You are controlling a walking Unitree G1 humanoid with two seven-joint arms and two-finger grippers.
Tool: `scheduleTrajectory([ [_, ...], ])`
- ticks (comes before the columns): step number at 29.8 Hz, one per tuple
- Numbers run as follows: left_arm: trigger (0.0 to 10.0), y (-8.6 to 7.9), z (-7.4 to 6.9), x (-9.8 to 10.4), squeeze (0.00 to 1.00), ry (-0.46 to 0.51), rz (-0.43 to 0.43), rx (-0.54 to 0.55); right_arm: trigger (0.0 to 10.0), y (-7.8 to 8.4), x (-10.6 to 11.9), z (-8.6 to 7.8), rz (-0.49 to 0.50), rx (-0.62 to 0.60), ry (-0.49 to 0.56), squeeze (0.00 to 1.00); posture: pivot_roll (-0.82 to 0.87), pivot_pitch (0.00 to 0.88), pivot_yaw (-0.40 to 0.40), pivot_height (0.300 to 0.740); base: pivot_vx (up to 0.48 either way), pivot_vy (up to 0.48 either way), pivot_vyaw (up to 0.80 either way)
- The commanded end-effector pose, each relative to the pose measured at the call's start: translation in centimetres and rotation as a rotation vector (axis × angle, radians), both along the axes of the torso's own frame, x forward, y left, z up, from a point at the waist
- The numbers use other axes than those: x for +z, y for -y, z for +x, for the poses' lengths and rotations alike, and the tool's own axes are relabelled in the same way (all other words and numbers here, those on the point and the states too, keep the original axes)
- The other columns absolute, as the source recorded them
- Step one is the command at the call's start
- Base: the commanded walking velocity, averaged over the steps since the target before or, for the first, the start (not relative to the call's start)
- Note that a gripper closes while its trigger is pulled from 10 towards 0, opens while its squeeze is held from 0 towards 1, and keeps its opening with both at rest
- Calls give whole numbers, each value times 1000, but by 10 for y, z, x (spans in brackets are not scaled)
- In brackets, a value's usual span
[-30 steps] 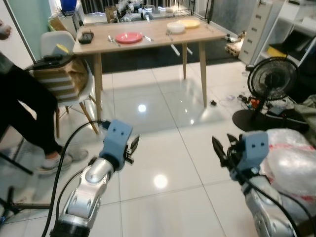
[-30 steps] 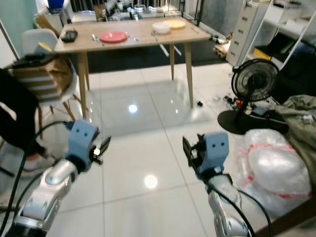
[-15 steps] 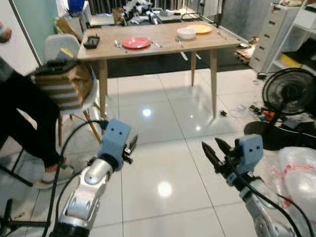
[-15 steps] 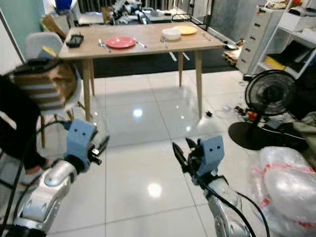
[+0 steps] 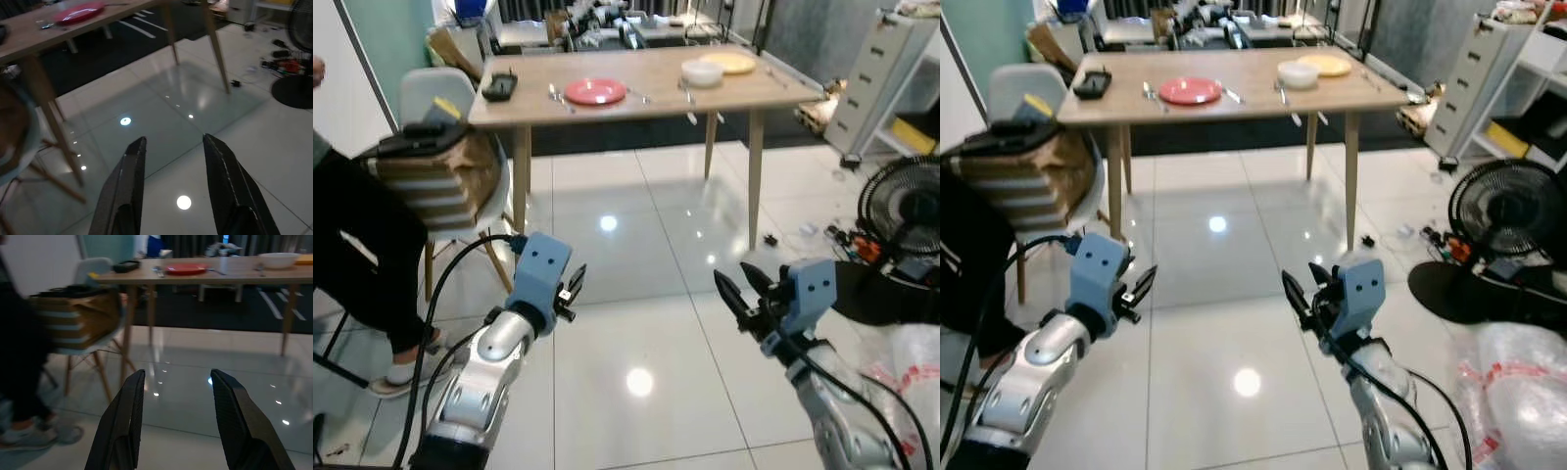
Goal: Setting the table
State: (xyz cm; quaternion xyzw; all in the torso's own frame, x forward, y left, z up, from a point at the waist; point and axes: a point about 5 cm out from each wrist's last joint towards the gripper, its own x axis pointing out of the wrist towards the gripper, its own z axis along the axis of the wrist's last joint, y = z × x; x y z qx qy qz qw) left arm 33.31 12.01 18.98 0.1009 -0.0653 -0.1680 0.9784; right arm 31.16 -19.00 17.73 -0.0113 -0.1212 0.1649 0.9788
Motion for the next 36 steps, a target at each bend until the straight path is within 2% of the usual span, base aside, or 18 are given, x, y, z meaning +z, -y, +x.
scheduleTrajectory([
  [1,10000,-5,-1,-8,0,-24,9,10,10000,-1,-1,0,3,-1,1,0,53,73,91,740,465,0,0],
  [36,10000,-5,-1,-8,0,-18,7,10,10000,-5,-2,2,14,-11,10,0,52,70,84,740,465,0,0],
])
